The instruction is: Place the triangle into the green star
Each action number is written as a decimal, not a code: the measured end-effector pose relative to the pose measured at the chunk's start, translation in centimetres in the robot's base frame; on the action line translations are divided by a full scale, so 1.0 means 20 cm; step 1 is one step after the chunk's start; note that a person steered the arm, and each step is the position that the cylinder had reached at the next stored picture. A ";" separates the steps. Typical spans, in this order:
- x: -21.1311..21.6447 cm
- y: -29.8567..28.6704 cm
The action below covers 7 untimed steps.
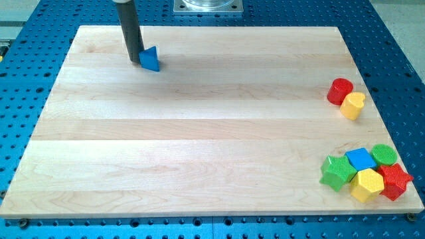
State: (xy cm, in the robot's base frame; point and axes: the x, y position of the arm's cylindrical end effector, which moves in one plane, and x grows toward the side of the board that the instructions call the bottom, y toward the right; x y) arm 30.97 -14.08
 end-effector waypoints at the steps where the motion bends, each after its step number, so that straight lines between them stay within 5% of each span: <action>1: 0.14 0.30; 7: 0.16 1.03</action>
State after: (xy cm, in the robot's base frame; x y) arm 34.26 6.47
